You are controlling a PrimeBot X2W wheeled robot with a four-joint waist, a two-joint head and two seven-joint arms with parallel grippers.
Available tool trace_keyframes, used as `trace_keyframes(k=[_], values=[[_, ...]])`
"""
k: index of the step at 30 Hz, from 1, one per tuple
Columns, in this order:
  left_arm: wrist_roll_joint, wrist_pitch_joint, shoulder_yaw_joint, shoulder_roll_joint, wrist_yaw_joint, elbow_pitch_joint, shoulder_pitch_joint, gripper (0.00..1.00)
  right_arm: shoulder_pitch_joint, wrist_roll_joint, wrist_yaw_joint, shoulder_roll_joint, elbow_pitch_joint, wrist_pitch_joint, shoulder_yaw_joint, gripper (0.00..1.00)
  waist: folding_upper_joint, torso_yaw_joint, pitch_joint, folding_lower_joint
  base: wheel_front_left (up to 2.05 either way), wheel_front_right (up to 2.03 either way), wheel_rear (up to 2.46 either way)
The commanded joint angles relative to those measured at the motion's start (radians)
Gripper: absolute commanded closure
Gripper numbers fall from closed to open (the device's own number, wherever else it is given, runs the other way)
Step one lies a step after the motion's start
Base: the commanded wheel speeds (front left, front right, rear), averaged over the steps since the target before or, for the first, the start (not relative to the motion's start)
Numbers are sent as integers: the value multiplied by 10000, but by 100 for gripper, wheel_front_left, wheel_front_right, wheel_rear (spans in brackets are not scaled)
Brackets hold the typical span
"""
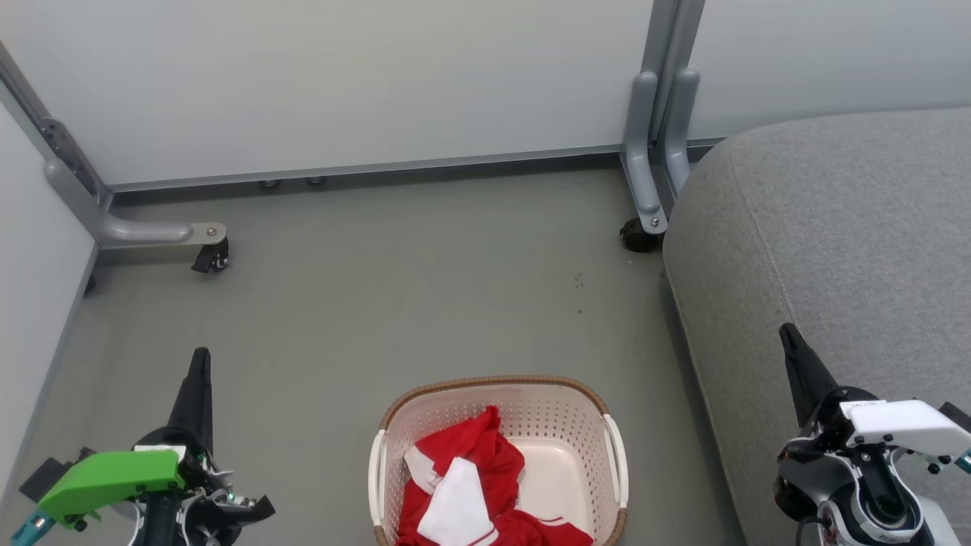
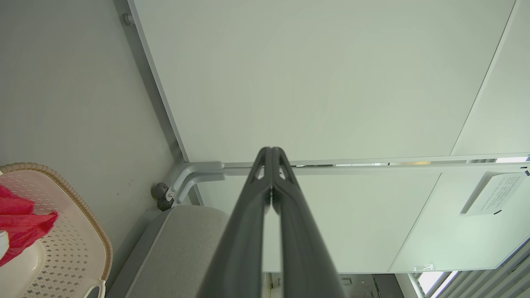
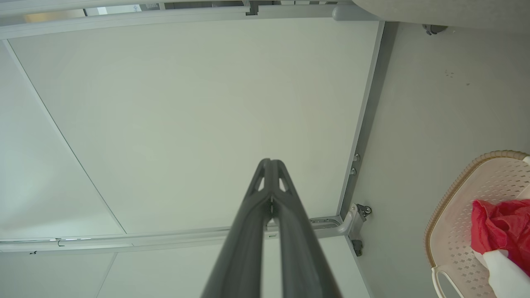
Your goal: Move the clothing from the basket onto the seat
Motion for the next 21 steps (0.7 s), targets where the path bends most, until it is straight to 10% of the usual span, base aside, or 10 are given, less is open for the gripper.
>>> trace_keyframes(k=[1,21], values=[[0,-1,-1,0,0,-3,0,0,0,-1,0,0,3,-1,0,0,0,0,0,0,0,0,0],[1185,-923,-619,2,1,-667,-11,0,170,-1582,1,-124,-622,-916,495,0,0,-4,36,0,0,0,0]])
